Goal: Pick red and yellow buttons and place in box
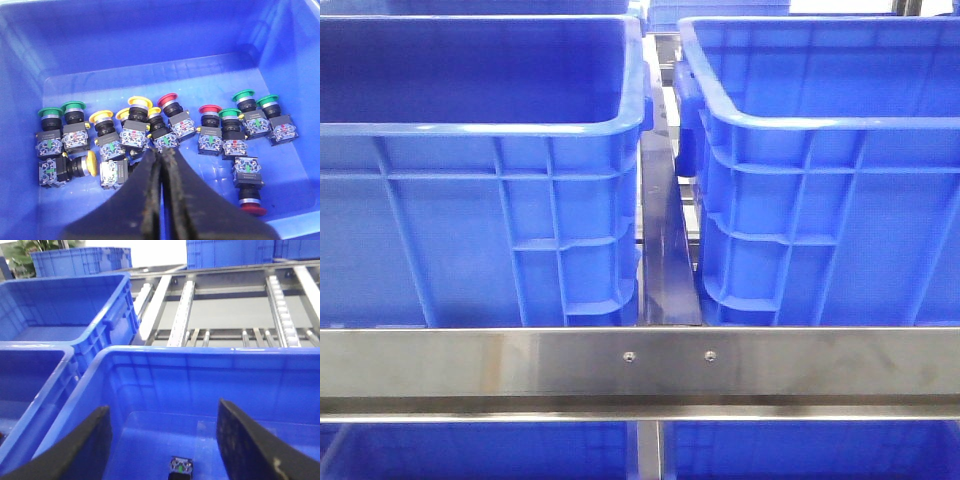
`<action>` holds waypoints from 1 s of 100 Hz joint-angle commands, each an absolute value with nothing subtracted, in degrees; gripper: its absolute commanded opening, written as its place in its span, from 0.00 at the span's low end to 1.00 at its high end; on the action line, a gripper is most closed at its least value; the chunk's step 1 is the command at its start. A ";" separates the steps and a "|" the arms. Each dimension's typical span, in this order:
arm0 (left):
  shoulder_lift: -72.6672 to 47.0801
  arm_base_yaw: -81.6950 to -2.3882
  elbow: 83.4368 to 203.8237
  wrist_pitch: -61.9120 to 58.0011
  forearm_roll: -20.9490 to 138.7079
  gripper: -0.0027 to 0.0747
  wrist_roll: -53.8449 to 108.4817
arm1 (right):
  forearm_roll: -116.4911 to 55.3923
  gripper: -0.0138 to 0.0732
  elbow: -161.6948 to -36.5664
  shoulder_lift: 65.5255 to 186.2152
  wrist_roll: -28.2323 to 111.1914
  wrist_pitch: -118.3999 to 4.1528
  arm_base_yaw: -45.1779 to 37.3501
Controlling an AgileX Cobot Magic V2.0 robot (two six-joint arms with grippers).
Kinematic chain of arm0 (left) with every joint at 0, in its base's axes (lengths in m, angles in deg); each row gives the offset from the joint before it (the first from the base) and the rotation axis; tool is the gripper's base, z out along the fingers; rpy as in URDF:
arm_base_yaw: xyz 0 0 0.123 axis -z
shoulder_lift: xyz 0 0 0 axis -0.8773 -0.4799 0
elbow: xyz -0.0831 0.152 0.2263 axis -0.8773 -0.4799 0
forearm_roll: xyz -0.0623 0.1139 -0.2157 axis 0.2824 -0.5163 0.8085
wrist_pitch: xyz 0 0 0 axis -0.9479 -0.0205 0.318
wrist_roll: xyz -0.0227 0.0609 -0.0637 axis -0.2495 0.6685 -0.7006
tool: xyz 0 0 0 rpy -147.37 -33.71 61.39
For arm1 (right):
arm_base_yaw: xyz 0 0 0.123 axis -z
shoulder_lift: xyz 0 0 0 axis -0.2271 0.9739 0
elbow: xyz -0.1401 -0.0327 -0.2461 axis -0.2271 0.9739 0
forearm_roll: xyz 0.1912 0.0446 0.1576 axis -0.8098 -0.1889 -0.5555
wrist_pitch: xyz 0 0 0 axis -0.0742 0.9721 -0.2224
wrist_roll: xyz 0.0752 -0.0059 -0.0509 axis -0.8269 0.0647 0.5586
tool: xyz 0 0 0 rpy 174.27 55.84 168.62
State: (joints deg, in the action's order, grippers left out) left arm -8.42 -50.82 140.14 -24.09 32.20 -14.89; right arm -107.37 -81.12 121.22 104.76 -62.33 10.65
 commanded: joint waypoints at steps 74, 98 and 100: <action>-7.94 -51.08 141.49 -20.24 33.08 0.01 -15.35 | -107.65 0.08 -71.98 104.52 105.41 -61.97 10.59; -10.13 -51.08 141.59 -20.47 33.08 0.32 -15.35 | -107.65 0.08 -71.98 104.52 105.41 -61.97 10.59; -10.55 -51.08 141.59 -20.47 33.08 0.36 -15.35 | -107.65 0.08 -71.98 104.52 105.41 -61.97 10.59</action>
State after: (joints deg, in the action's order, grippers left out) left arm -9.86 -50.82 140.14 -24.09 32.71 -14.89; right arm -107.37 -70.45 104.79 104.88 -62.33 10.65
